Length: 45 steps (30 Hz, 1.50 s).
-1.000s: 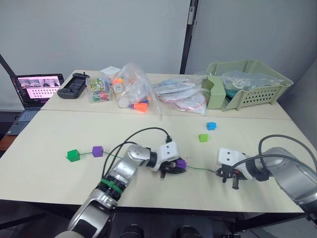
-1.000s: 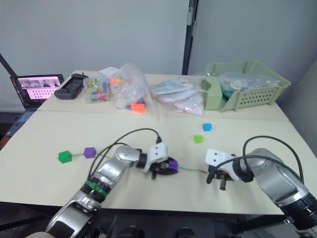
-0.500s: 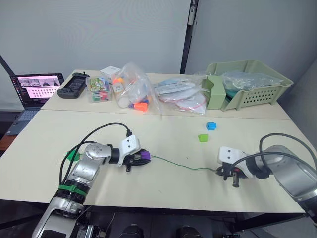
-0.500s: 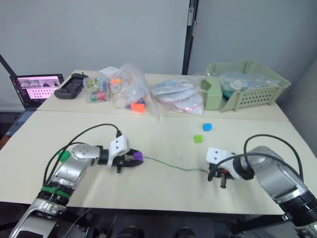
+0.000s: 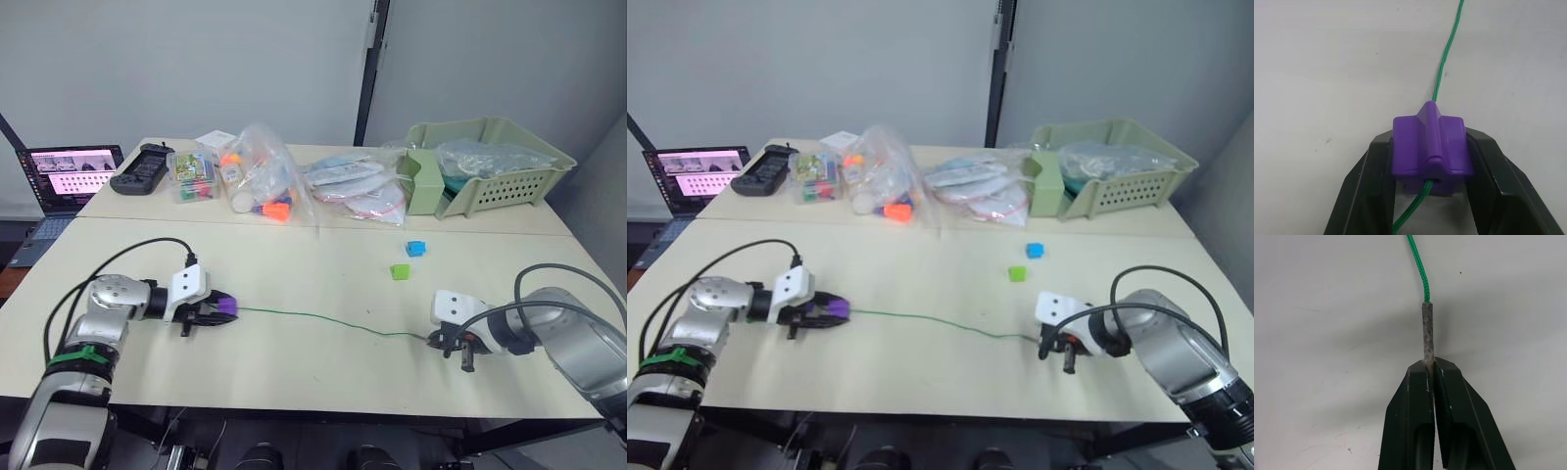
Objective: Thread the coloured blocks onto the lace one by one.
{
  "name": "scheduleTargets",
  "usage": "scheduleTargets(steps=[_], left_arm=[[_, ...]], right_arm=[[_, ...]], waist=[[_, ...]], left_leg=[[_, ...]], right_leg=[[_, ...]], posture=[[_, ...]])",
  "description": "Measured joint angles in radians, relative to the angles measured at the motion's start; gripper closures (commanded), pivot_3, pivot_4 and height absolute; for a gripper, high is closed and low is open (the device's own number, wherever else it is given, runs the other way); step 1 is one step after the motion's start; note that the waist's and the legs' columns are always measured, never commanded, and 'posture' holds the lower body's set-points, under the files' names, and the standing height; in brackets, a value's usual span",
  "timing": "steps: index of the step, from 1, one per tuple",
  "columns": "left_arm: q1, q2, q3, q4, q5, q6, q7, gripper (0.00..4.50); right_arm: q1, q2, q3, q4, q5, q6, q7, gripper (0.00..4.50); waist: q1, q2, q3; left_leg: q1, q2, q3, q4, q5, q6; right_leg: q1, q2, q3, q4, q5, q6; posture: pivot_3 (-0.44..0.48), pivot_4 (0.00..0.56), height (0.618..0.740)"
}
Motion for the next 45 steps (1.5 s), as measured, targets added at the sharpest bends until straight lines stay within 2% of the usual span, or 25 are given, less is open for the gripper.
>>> scheduleTargets(steps=[6, 13, 14, 15, 20, 21, 26, 29, 32, 36, 41, 45], left_arm=[[-0.073, 0.024, 0.0, 0.173, 0.048, -0.129, -0.015, 3.1], [-0.097, 0.058, 0.013, 0.243, 0.052, -0.132, -0.072, 3.1], [-0.102, 0.058, 0.015, 0.252, 0.052, -0.124, -0.07, 2.09], [-0.109, 0.058, 0.021, 0.265, 0.052, -0.115, -0.065, 1.86], [-0.115, 0.059, 0.044, 0.27, 0.049, -0.081, -0.086, 0.19], [-0.12, 0.059, 0.051, 0.27, 0.04, -0.071, -0.098, 0.06], [-0.194, 0.056, 0.112, 0.245, -0.023, 0.009, -0.147, 0.06], [-0.21, 0.024, 0.133, 0.141, -0.076, 0.076, -0.182, 0.06], [-0.17, -0.052, 0.125, -0.029, -0.113, 0.155, -0.18, 0.06], [-0.021, -0.184, 0.049, -0.337, -0.125, 0.255, -0.119, 0.06], [0.075, -0.333, -0.045, -0.543, -0.122, 0.368, 0.001, 0.06], [0.09, -0.418, -0.113, -0.606, -0.114, 0.4, 0.072, 0.06]], right_arm=[[0.001, 0.0, -0.001, 0.0, 0.0, 0.002, 0.0, 4.5], [0.001, 0.0, -0.017, -0.001, 0.017, 0.005, 0.0, 4.5], [0.001, 0.0, -0.017, -0.001, 0.019, 0.005, 0.0, 4.5], [0.001, 0.002, -0.017, -0.001, 0.019, 0.005, 0.0, 4.5], [-0.011, 0.005, -0.017, 0.0, 0.026, 0.005, 0.002, 4.5], [-0.014, 0.005, -0.017, 0.0, 0.027, 0.005, 0.003, 4.5], [-0.035, 0.007, -0.017, 0.0, 0.032, 0.007, 0.005, 4.5], [-0.037, 0.013, -0.016, 0.001, 0.036, 0.008, 0.008, 4.5], [-0.041, 0.018, -0.013, 0.001, 0.037, 0.008, 0.017, 4.5], [-0.052, 0.042, 0.002, -0.014, 0.037, 0.008, 0.025, 4.5], [-0.083, 0.07, 0.039, -0.057, 0.037, 0.054, 0.025, 4.5], [-0.096, 0.077, 0.058, -0.105, 0.039, 0.089, 0.025, 4.5]], waist=[[-0.001, 0.0, 0.0], [-0.009, 0.0, 0.0], [-0.009, 0.0, 0.0], [-0.009, 0.0, 0.0], [-0.009, 0.0, 0.0], [-0.009, 0.0, 0.0], [-0.003, -0.001, 0.001], [-0.001, -0.001, 0.001], [-0.001, -0.001, 0.001], [-0.004, -0.001, 0.001], [-0.009, -0.001, 0.001], [-0.009, -0.001, 0.001]], left_leg=[[0.0, 0.001, 0.002, 0.0, 0.0, 0.0], [0.0, 0.003, 0.003, 0.0, 0.0, 0.0], [0.0, 0.003, 0.003, 0.0, 0.0, 0.0], [0.0, 0.003, 0.003, 0.0, 0.0, 0.0], [0.0, 0.003, 0.003, 0.0, 0.0, 0.0], [-0.001, 0.003, 0.003, 0.0, 0.0, 0.0], [-0.001, 0.003, 0.003, 0.001, 0.0, 0.0], [-0.001, 0.003, 0.003, 0.0, 0.0, 0.0], [-0.001, 0.003, 0.003, 0.001, 0.0, 0.0], [-0.001, 0.003, 0.002, 0.0, 0.0, 0.0], [-0.001, 0.003, 0.001, 0.001, 0.0, 0.0], [-0.001, 0.003, 0.001, 0.001, 0.0, 0.0]], right_leg=[[0.0, 0.0, 0.0, 0.0, 0.0, 0.0], [-0.001, 0.001, 0.0, 0.0, 0.0, 0.0], [-0.001, 0.001, 0.0, 0.0, 0.0, 0.0], [-0.001, 0.001, 0.0, 0.0, 0.0, 0.0], [-0.001, 0.001, 0.0, 0.0, 0.0, 0.0], [-0.001, 0.001, 0.0, 0.0, 0.0, 0.0], [-0.001, 0.001, -0.001, 0.0, 0.0, 0.0], [-0.001, 0.001, -0.001, 0.001, 0.0, 0.0], [-0.001, 0.0, 0.0, 0.001, 0.0, 0.0], [-0.001, 0.001, 0.0, 0.002, 0.0, 0.0], [-0.001, 0.002, 0.0, 0.001, 0.001, -0.001], [0.0, 0.002, 0.0, 0.001, 0.001, -0.001]], posture=[[0.0, 0.15, 0.734], [0.0, 0.15, 0.734], [0.0, 0.15, 0.734], [0.0, 0.15, 0.734], [0.0, 0.15, 0.734], [0.0, 0.15, 0.734], [0.0, 0.15, 0.734], [0.0, 0.15, 0.734], [0.0, 0.15, 0.734], [0.0, 0.15, 0.734], [0.0, 0.15, 0.734], [0.0, 0.15, 0.734]])
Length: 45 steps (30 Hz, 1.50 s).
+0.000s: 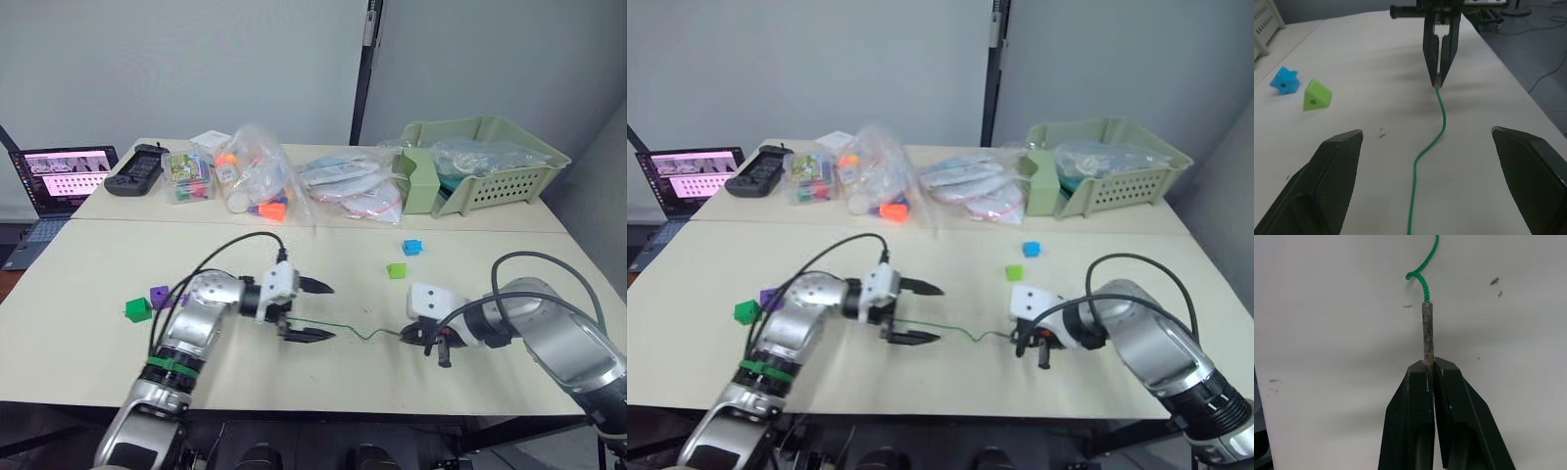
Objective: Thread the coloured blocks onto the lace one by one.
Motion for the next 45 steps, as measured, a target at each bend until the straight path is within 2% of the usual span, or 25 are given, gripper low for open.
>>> scheduleTargets(steps=[12, 18, 29, 32, 37, 38, 45], left_arm=[[-0.001, -0.117, -0.125, 0.004, 0.037, 0.021, 0.074, 0.06], [-0.01, -0.133, -0.155, 0.045, 0.072, 0.044, 0.111, 1.8], [-0.012, -0.15, -0.159, 0.053, 0.076, 0.044, 0.13, 1.8], [-0.012, -0.159, -0.154, 0.053, 0.068, 0.045, 0.13, 2.56], [-0.012, -0.165, -0.148, 0.05, 0.038, 0.05, 0.13, 4.28], [-0.012, -0.165, -0.147, 0.05, 0.036, 0.051, 0.132, 4.48], [-0.012, -0.162, -0.148, 0.05, 0.035, 0.049, 0.132, 4.48]], right_arm=[[-0.033, 0.037, 0.037, -0.05, 0.001, 0.066, -0.004, 4.5], [-0.057, 0.045, 0.039, -0.054, 0.019, 0.083, -0.008, 4.5], [-0.059, 0.037, 0.039, -0.054, 0.037, 0.087, -0.026, 4.5], [-0.059, 0.034, 0.039, -0.054, 0.038, 0.089, -0.027, 4.5], [-0.059, 0.034, 0.039, -0.054, 0.039, 0.101, -0.032, 4.5], [-0.059, 0.034, 0.039, -0.056, 0.04, 0.101, -0.031, 4.5], [-0.058, 0.032, 0.039, -0.059, 0.049, 0.107, -0.038, 4.5]], waist=[[0.001, 0.0, 0.0], [0.0, 0.0, 0.0], [0.001, 0.0, 0.0], [0.001, 0.0, 0.0], [0.001, 0.0, 0.0], [0.001, 0.0, 0.0], [0.002, 0.0, 0.0]], left_leg=[[0.0, -0.001, 0.0, 0.0, 0.0, 0.0], [0.0, -0.001, 0.0, 0.0, 0.0, 0.0], [0.0, -0.001, 0.0, 0.0, 0.0, 0.0], [0.0, -0.001, 0.0, 0.0, 0.0, 0.0], [0.0, -0.001, 0.0, 0.0, 0.0, 0.0], [0.0, -0.001, 0.0, 0.0, 0.0, 0.0], [0.0, -0.001, 0.0, 0.0, 0.0, 0.0]], right_leg=[[0.0, 0.0, 0.0, -0.001, 0.0, 0.0], [0.0, 0.0, 0.0, -0.001, 0.0, 0.0], [0.0, 0.0, 0.0, -0.001, 0.0, 0.0], [0.0, 0.0, 0.0, -0.001, 0.0, 0.0], [0.0, 0.0, 0.0, -0.001, 0.0, 0.0], [0.0, 0.0, 0.0, -0.001, 0.0, 0.0], [0.0, 0.0, 0.0, -0.001, 0.0, 0.0]], posture=[[0.0, 0.15, 0.734], [0.0, 0.15, 0.734], [0.0, 0.15, 0.734], [0.0, 0.15, 0.734], [0.0, 0.15, 0.734], [0.0, 0.15, 0.734], [0.0, 0.15, 0.734]])
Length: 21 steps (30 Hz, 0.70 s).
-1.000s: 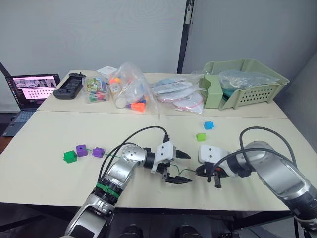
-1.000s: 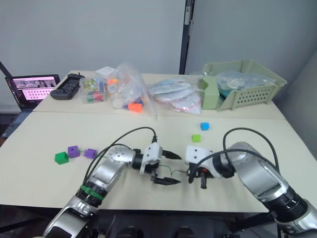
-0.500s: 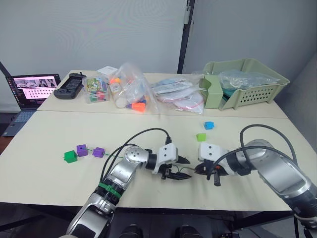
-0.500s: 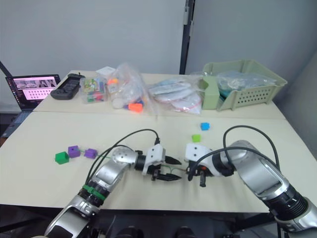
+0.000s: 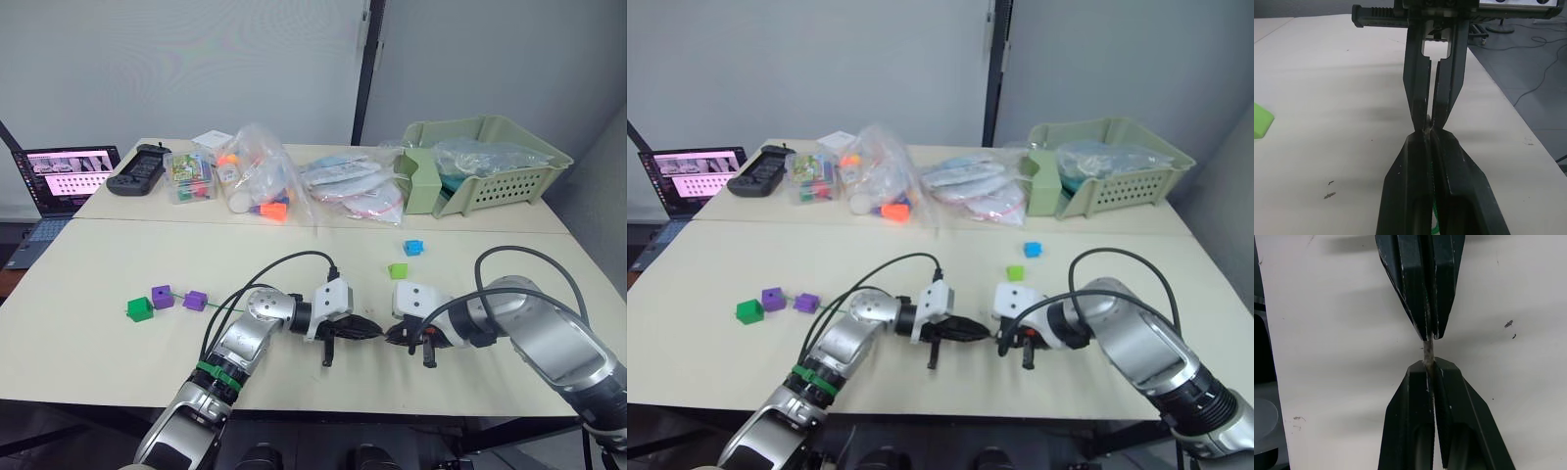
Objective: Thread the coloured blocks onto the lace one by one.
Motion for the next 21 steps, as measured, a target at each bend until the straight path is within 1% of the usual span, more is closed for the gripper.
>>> scheduleTargets(steps=[8, 10, 11, 14, 15, 21], left_arm=[[0.0, 0.001, 0.0, 0.001, 0.0, -0.002, -0.001, 4.48], [-0.001, 0.0, 0.0, 0.001, -0.001, 0.0, -0.004, 3.82], [-0.001, 0.001, -0.001, 0.001, -0.001, 0.001, -0.006, 3.62], [-0.001, 0.007, -0.011, 0.001, 0.001, 0.0, -0.015, 2.55], [-0.001, 0.008, -0.011, 0.001, 0.001, 0.0, -0.016, 2.3], [-0.001, 0.009, -0.011, 0.001, 0.001, -0.003, -0.014, 2.3]], right_arm=[[0.004, -0.011, -0.001, -0.012, 0.025, 0.01, -0.014, 4.5], [0.004, -0.014, -0.001, -0.012, 0.027, 0.01, -0.018, 4.5], [0.004, -0.015, -0.002, -0.013, 0.028, 0.01, -0.02, 4.5], [0.004, -0.02, -0.004, -0.019, 0.03, 0.01, -0.027, 4.5], [0.004, -0.02, -0.004, -0.02, 0.03, 0.01, -0.028, 4.5], [0.004, -0.023, -0.004, -0.021, 0.044, 0.01, -0.031, 4.5]], waist=[[0.0, 0.0, 0.0], [0.0, 0.0, 0.0], [0.0, 0.0, 0.0], [0.0, 0.0, 0.0], [0.0, 0.0, 0.0], [0.0, 0.0, 0.0]], left_leg=[[0.0, 0.0, 0.0, 0.0, 0.0, 0.0], [0.0, 0.0, 0.0, 0.0, 0.0, 0.0], [0.0, 0.0, 0.0, 0.0, 0.0, 0.0], [0.0, 0.0, 0.0, 0.0, 0.0, 0.0], [0.0, 0.0, 0.0, 0.0, 0.0, 0.0], [0.0, 0.0, 0.0, 0.0, 0.0, 0.0]], right_leg=[[0.0, 0.0, 0.0, 0.0, 0.0, 0.0], [0.0, 0.0, 0.0, 0.0, 0.0, 0.0], [0.0, 0.0, 0.0, 0.0, 0.0, 0.0], [0.0, 0.0, 0.0, 0.0, 0.0, 0.0], [0.0, 0.0, 0.0, 0.0, 0.0, 0.0], [0.0, 0.0, 0.0, 0.0, 0.0, 0.0]], posture=[[0.0, 0.15, 0.734], [0.0, 0.15, 0.734], [0.0, 0.15, 0.734], [0.0, 0.15, 0.734], [0.0, 0.15, 0.734], [0.0, 0.15, 0.734]])
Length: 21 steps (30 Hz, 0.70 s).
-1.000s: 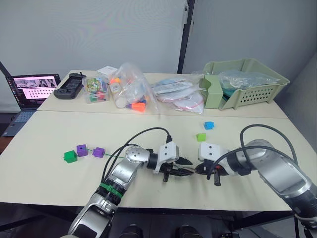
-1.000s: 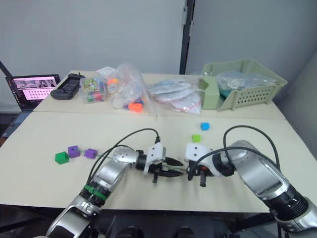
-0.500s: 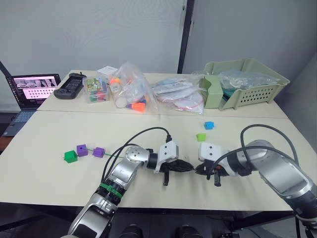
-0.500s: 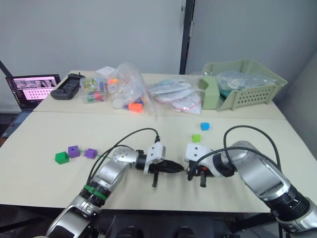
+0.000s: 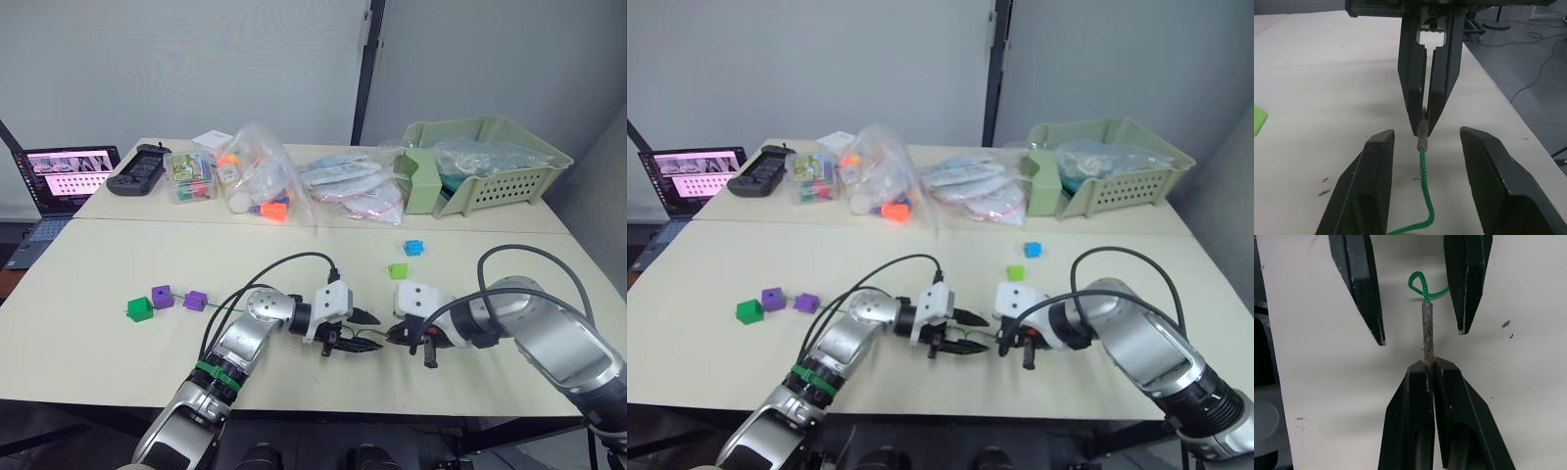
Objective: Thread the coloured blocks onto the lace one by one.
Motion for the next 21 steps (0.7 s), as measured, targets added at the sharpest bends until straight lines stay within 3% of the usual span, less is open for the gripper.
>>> scheduleTargets(steps=[3, 10, 19, 21], left_arm=[[0.0, 0.0, 0.0, 0.0, 0.0, 0.0, 0.001, 2.3], [0.0, 0.002, 0.0, -0.001, 0.0, 0.001, 0.002, 4.47], [-0.001, 0.003, -0.001, -0.001, 0.0, 0.001, -0.001, 4.47], [-0.001, 0.001, -0.001, -0.001, 0.0, 0.0, -0.002, 4.5]], right_arm=[[0.0, -0.005, 0.0, 0.0, 0.005, 0.0, -0.001, 4.5], [0.0, -0.005, 0.0, 0.0, 0.013, 0.0, -0.005, 4.5], [0.0, -0.005, 0.0, -0.007, 0.023, 0.011, -0.005, 4.5], [0.0, -0.005, -0.007, -0.016, 0.033, 0.036, -0.008, 3.8]], waist=[[0.0, 0.0, 0.0], [0.0, 0.0, 0.0], [0.0, 0.0, 0.0], [0.0, 0.0, 0.0]], left_leg=[[0.0, 0.0, 0.0, 0.0, 0.0, 0.0], [0.0, 0.0, 0.0, 0.0, 0.0, 0.0], [0.0, 0.0, 0.0, 0.0, 0.0, 0.0], [0.0, 0.0, 0.0, 0.0, 0.0, 0.0]], right_leg=[[0.0, 0.0, 0.0, 0.0, 0.0, 0.0], [0.0, 0.0, 0.0, 0.0, 0.0, 0.0], [0.0, 0.0, 0.0, 0.0, 0.0, 0.0], [0.0, 0.0, 0.0, 0.0, 0.0, 0.0]], posture=[[0.0, 0.15, 0.734], [0.0, 0.15, 0.734], [0.0, 0.15, 0.734], [0.0, 0.15, 0.734]])
